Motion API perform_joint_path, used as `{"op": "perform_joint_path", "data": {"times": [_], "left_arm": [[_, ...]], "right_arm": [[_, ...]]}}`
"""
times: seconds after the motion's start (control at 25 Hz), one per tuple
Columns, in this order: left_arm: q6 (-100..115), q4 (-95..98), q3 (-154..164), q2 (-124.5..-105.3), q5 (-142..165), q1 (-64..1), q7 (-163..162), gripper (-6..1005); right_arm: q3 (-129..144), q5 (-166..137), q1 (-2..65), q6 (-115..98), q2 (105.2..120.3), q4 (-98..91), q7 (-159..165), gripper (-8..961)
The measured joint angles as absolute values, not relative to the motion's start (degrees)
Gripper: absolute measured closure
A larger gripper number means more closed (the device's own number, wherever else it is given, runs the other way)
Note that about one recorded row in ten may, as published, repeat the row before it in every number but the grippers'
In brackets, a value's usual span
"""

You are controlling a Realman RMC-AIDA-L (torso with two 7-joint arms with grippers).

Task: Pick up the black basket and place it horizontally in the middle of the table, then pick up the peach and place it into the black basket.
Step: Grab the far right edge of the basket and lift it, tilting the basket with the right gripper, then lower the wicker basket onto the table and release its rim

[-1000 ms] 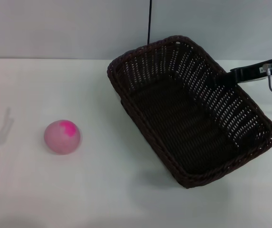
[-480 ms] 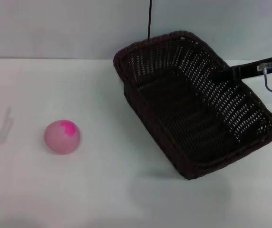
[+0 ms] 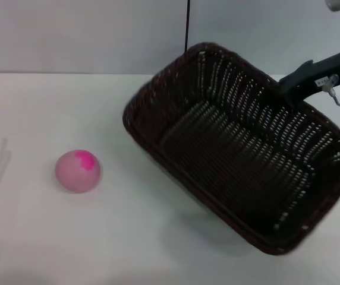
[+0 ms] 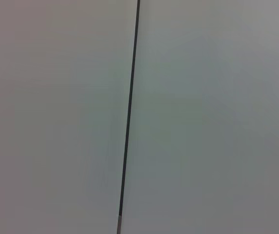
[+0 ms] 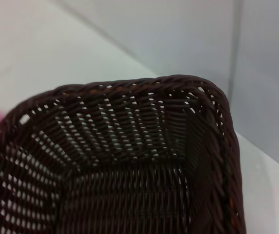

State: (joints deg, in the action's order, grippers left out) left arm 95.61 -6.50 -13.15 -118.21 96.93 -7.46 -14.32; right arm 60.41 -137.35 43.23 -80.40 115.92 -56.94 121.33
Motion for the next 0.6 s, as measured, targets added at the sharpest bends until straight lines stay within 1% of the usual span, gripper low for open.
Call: {"op": "perform_joint_path", "data": {"times": [0.2, 0.28, 0.52, 0.6], "left_arm": [[96.18, -7.05, -13.53, -118.39, 96.92, -6.97, -14.32, 167], [96.31, -7.54, -13.61, -118.41, 96.93, -6.8, -14.32, 167], [96.68, -9.21, -13.45, -118.59, 96.97, -6.5, -14.32, 168], [96.68, -9.86, -13.43, -118.6, 96.99, -6.4, -14.32, 168]], "right_arm": [[63.19, -140.85, 43.63, -84.17, 115.96, -62.76, 113.55, 789], [63.4, -141.12, 43.69, -84.7, 116.21, -64.42, 109.28, 784], [64.81, -140.04, 43.9, -84.62, 118.59, -66.1, 97.76, 769], [66.81, -139.22, 44.41, -84.26, 118.72, -65.32, 96.47, 764]]}}
